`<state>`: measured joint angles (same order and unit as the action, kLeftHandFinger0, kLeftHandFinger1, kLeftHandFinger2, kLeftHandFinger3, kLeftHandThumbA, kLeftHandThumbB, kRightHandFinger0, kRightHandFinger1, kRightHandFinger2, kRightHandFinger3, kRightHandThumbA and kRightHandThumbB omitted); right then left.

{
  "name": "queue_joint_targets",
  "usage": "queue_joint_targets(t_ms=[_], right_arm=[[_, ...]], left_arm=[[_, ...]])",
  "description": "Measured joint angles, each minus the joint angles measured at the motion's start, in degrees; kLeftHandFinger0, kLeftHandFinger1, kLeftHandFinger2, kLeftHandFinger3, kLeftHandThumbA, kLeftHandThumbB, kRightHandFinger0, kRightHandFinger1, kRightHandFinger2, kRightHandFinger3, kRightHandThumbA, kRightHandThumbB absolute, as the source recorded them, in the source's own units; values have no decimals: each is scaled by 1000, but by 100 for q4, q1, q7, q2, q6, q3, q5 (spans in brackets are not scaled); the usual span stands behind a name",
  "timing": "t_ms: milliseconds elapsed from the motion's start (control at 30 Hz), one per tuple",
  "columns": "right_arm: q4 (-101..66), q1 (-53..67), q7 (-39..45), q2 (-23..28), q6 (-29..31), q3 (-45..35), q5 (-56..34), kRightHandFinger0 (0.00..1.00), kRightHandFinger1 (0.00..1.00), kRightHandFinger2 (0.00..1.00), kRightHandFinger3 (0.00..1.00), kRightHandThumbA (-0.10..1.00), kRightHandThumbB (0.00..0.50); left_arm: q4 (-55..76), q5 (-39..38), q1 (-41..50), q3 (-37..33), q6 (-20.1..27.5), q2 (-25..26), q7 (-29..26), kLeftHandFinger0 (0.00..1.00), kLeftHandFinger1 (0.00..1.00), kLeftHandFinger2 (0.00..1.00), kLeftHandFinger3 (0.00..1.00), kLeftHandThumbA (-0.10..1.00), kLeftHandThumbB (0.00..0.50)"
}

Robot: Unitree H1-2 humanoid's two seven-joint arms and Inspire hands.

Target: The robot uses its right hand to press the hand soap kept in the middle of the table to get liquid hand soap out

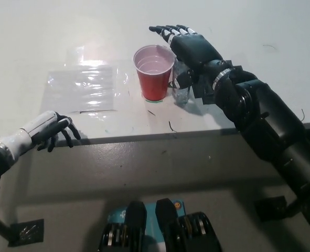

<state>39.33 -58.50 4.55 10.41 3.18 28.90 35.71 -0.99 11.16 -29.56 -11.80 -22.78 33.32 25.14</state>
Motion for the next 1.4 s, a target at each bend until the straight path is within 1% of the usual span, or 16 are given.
queue_joint_targets(t_ms=[67,167,333,400,500,600,633,667,733,833,867,900,1000,1200,1233,1400], right_arm=[[6,0,-6,11,40,26,30,1000,1000,1000,1000,1000,332],[68,-1,-22,45,95,50,81,1000,1000,1000,1000,1000,356],[225,-16,-28,64,176,85,133,1000,1000,1000,1000,1000,370],[315,-50,-30,64,205,98,142,1000,1000,1000,1000,1000,398],[510,-132,-41,55,249,169,188,1000,1000,1000,1000,1000,445],[711,-197,-80,45,260,227,268,1000,1000,1000,1000,1000,424],[746,-205,-94,42,260,234,285,1000,1000,1000,1000,1000,430],[790,-211,-129,39,261,249,310,1000,1000,1000,1000,1000,467],[898,-226,-221,24,267,269,348,1000,1000,1000,1000,1000,500],[1116,-290,-405,-15,285,325,409,1000,1000,1000,1000,1000,500],[1156,-302,-459,-25,285,338,422,1000,1000,1000,1000,1000,484],[1184,-309,-514,-38,286,354,436,1000,1000,1000,1000,1000,461],[1265,-304,-661,-78,288,362,451,1000,1000,1000,1000,1000,457],[1372,-285,-915,-132,310,357,450,1000,1000,1000,1000,1000,485],[1382,-281,-939,-139,312,356,449,1000,1000,1000,1000,1000,490],[1448,-272,-1072,-208,353,327,446,1000,1000,1000,1000,1000,498]], left_arm=[[0,10,-9,-3,2,0,31,38,87,338,558,1000,283],[0,27,-57,-10,2,0,67,29,96,344,585,1000,259],[0,69,-196,-33,4,2,106,26,97,337,572,1000,277],[0,102,-225,-42,4,2,111,42,108,351,578,1000,279],[4,141,-251,-40,4,5,121,50,125,364,578,1000,251],[12,190,-260,-63,4,23,134,86,138,344,589,1000,261],[12,211,-262,-72,4,29,139,65,103,298,574,1000,290],[12,233,-265,-80,4,35,148,56,87,270,566,1000,297],[12,262,-273,-86,4,37,166,38,74,257,566,1000,271],[12,318,-317,-114,4,41,170,20,60,266,565,1000,264],[12,335,-340,-123,4,41,171,43,86,280,560,1000,274],[12,355,-366,-129,4,41,171,51,115,316,548,1000,258],[12,410,-413,-159,3,46,172,53,102,304,557,1000,258],[12,496,-515,-228,3,82,225,36,69,273,594,1000,246],[12,498,-527,-230,3,91,239,41,68,277,590,1000,229],[10,523,-632,-252,5,132,282,87,78,270,605,1000,254]])
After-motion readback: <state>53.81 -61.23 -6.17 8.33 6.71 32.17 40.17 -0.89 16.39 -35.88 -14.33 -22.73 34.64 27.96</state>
